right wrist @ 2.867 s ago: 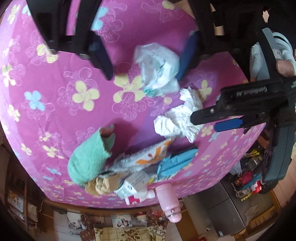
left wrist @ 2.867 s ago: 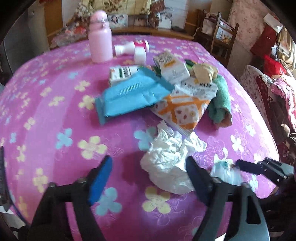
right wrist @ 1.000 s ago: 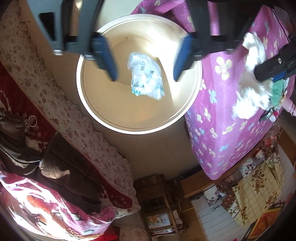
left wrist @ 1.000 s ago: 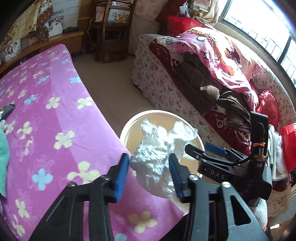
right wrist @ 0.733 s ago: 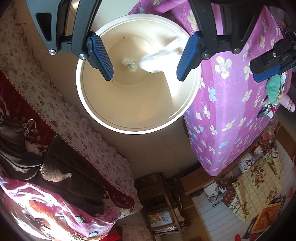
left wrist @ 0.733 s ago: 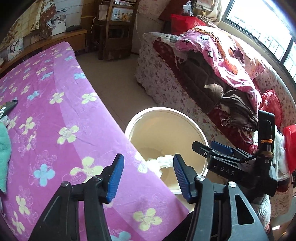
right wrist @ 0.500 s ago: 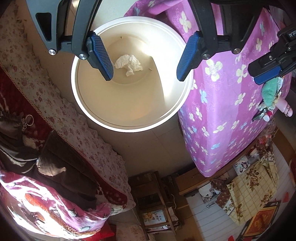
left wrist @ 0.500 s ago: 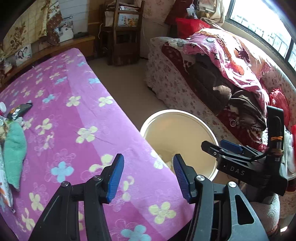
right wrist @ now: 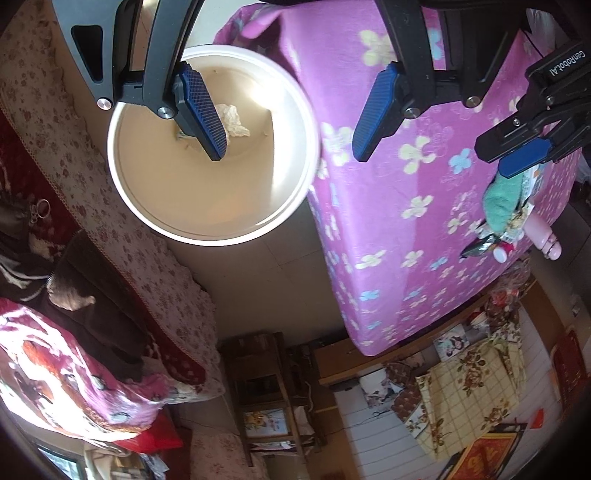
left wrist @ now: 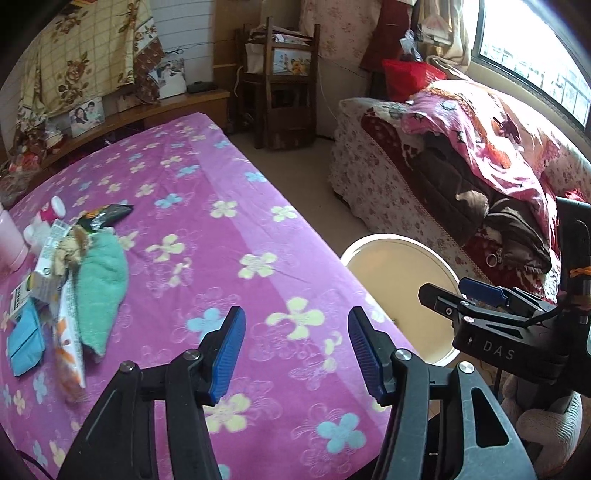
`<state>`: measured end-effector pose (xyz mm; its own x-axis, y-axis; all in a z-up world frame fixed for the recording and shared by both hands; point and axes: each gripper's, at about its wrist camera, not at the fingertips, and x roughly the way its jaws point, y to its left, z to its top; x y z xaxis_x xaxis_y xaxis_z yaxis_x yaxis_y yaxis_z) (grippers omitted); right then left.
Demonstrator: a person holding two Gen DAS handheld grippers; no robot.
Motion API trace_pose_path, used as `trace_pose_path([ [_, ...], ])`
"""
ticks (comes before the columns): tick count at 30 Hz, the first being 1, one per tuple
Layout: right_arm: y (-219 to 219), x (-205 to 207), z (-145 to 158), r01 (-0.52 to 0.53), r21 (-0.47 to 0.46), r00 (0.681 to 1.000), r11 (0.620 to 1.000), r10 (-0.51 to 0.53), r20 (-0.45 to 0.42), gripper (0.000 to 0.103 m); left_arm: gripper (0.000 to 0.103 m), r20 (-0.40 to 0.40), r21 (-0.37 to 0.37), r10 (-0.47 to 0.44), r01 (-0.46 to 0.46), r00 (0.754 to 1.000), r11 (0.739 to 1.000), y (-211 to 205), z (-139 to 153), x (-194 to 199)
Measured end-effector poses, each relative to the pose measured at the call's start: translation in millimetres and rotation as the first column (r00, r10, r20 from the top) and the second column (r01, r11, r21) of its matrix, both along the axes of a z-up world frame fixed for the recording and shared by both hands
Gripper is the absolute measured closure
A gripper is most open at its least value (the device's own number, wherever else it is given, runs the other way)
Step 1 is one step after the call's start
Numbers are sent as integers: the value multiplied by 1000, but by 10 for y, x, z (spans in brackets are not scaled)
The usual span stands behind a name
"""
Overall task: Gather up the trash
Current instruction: 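Move both open tools back over the table toward the trash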
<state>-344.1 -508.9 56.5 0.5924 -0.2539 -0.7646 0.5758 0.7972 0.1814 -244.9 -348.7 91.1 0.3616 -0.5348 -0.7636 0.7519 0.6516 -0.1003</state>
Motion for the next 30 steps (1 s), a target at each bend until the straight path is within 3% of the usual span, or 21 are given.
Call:
trace_pose_path([
  [12, 777, 582, 152, -179, 3, 984, 984, 179, 21, 29, 43, 18, -16, 164, -163, 986, 986, 844, 90, 356],
  [22, 1254, 977, 143, -275, 19, 961, 961, 275, 16, 29, 38, 4, -21, 318, -317, 948, 948, 1561, 44, 713],
  [24, 1318, 1051, 127, -290, 33, 957, 956, 290, 15, 29, 34, -6, -27, 333, -333, 943, 943, 1636, 29, 753],
  [30, 1462, 1185, 97, -321, 51, 947, 946, 321, 9, 29, 33, -28, -32, 346, -347, 938, 937, 1708, -34, 845],
])
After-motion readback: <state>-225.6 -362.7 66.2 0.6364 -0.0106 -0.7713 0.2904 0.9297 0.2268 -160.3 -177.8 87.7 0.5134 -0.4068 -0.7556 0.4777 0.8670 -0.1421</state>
